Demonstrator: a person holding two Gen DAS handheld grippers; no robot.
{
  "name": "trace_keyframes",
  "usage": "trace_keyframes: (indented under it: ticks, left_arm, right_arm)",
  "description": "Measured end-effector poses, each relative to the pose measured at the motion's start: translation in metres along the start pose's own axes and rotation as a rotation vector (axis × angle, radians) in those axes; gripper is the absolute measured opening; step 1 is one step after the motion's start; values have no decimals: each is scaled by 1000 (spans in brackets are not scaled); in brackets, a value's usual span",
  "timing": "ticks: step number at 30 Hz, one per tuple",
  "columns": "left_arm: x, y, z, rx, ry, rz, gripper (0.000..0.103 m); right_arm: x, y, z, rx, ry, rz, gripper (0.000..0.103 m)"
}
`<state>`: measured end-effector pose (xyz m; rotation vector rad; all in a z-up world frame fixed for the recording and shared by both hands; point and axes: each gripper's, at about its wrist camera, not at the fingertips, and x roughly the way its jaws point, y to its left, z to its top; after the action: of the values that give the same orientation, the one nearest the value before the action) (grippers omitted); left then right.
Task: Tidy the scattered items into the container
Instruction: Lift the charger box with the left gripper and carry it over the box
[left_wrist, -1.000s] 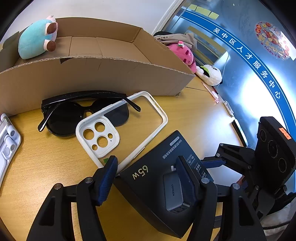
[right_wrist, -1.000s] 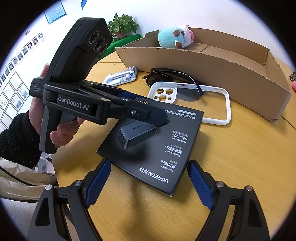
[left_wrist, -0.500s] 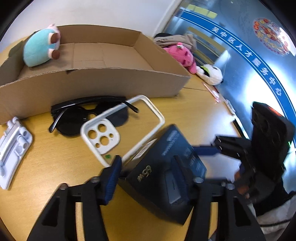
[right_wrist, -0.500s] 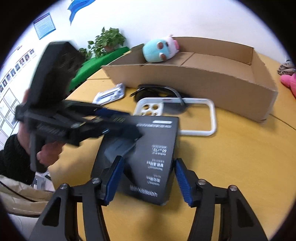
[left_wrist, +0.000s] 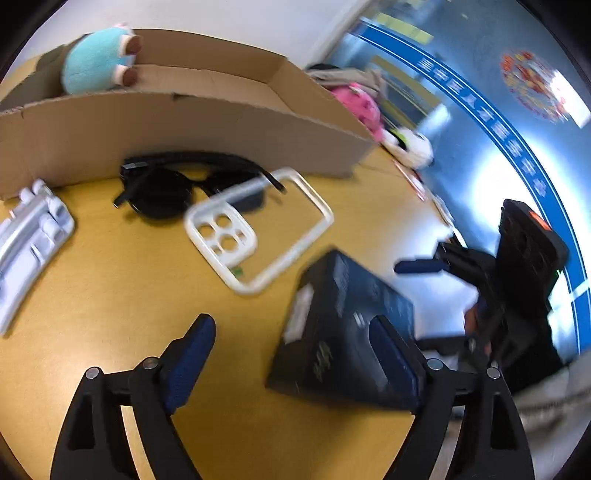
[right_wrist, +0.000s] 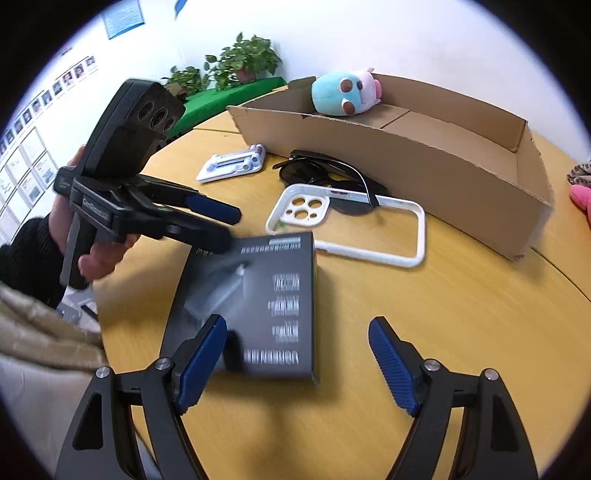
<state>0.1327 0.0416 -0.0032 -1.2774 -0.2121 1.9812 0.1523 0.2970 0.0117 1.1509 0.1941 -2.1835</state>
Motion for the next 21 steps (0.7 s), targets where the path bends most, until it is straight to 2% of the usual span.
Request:
trace_keyframes:
  ticks: [3,7,10,14,17,21]
  left_arm:
    - [6,-8,-10,59,39,-35,88]
    - [13,-9,-10,97,36,-74,89]
    - [14,-8,-7,123,31,-86,89]
    - [16,-8,-6,147,31,-105,88]
    - [15,-8,-6,145,20,-101,89]
    - [14,-3,-3,116,0,-79,89]
  right_arm:
    - [-2,8,-13,-92,42,29,80]
    - [7,15,-16,-179,78,31,80]
    - [13,15,-9,-189,72,25,80]
    - [22,15,0,-205,63,61,80]
    - [31,21,0,-224,83,96,79]
    - [37,26,0,-212,73,91,82]
